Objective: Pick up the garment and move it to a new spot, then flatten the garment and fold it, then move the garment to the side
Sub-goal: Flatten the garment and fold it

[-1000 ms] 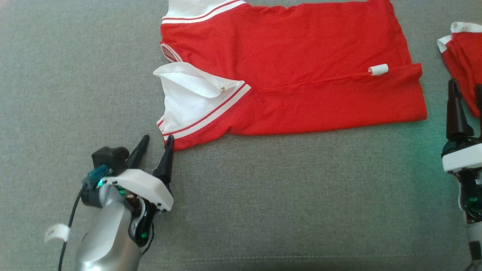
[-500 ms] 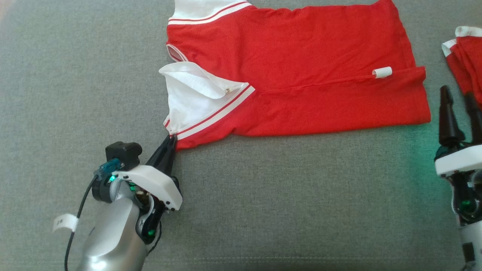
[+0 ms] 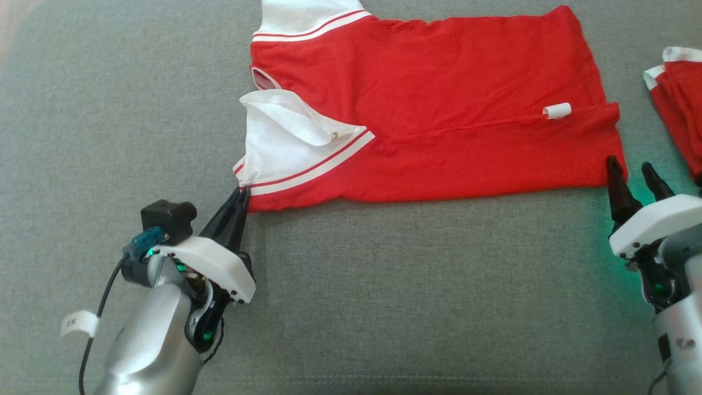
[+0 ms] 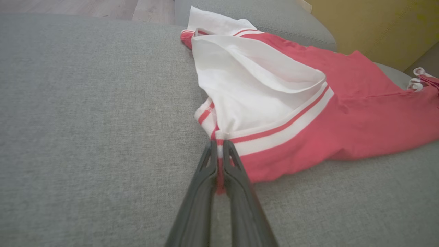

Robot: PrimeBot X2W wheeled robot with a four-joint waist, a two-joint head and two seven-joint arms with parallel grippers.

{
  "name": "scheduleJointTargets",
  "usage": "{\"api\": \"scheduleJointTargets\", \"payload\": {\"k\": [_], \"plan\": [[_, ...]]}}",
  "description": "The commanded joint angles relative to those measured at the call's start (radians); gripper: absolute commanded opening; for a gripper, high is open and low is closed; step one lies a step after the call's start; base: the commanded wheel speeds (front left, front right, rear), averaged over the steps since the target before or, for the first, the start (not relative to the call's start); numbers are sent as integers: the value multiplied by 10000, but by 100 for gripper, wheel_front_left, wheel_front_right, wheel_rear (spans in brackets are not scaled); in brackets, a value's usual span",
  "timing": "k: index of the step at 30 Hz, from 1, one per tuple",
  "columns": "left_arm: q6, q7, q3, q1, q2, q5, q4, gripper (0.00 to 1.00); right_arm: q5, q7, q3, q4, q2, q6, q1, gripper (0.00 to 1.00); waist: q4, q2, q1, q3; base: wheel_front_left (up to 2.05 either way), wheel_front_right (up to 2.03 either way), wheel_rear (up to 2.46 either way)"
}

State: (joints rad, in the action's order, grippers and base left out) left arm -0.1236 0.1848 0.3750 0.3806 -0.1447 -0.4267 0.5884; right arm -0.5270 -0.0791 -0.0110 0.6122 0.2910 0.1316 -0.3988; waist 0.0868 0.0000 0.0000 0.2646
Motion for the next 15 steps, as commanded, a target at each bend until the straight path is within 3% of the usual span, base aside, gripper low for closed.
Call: {"api": "scheduleJointTargets", "payload": {"k": [1, 6, 7, 8, 9, 15], "plan": [[-19, -25, -293, 374, -326, -10, -325, 0, 121, -71, -56, -35, 48, -9, -247, 100, 65, 0, 0, 36, 0, 0, 0], [0, -58, -231, 437, -366, -10, -392, 0, 86, -372, 73, 666, -156, -9, -439, 100, 171, 0, 0, 51, 0, 0, 0], [2, -55, -224, 436, -371, -18, -392, 0, 53, -353, 68, 718, -170, -9, -449, 64, 185, 0, 0, 41, 0, 0, 0], [4, -48, -220, 431, -379, -28, -390, 0, 23, -327, 20, 741, -178, -9, -454, 22, 193, 0, 0, 28, 0, 0, 0], [6, -38, -218, 421, -391, -38, -386, 0, -39, -294, -52, 736, -185, -9, -452, 0, 192, 0, 0, 11, 0, 0, 0], [21, 0, -191, 308, -504, -75, -394, 0, -481, -32, -454, 469, 29, -9, -284, 0, 133, 0, 0, -247, 0, 0, 0]]}}
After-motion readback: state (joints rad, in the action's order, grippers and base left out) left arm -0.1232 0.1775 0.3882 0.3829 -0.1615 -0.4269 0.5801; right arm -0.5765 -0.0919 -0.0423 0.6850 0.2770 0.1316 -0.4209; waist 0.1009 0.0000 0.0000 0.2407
